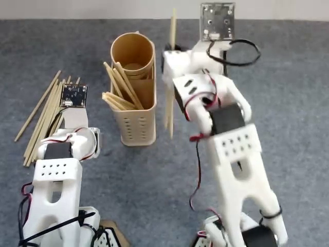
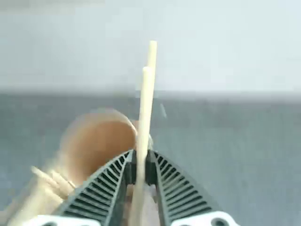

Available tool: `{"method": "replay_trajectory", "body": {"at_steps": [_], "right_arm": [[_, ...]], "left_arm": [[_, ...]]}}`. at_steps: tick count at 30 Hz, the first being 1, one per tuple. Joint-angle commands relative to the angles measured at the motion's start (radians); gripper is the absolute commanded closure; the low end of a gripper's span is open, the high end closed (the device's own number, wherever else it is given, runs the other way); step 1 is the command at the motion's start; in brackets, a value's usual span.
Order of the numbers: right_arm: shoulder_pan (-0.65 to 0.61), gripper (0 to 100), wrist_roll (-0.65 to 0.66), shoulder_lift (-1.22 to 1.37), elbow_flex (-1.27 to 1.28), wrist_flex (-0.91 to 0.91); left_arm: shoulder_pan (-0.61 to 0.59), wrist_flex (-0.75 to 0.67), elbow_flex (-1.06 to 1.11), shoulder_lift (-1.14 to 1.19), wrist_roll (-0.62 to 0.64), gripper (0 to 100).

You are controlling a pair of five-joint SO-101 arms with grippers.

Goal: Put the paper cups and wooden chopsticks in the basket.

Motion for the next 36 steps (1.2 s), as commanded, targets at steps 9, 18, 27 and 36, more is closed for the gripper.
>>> {"method": "replay_trajectory", "body": {"at_steps": [9,18,27,36], "right_arm": [[-0.099,99.4,0.025,-0.171,0.159,-0.499],[-0.099,99.4,0.044,-0.170,0.361,-0.799],[-0.143,99.0,0.143,-0.180,0.607,-0.917],[-0.193,86.8,0.138,-0.182,0.542,-0.647]], "left_arm": [[0.015,-0.015,-0.002,-0.021,0.008,80],[0.016,-0.015,-0.002,-0.021,0.008,80],[0.016,-0.077,0.036,-0.021,0.008,80],[0.016,-0.077,0.036,-0.021,0.008,80]]}}
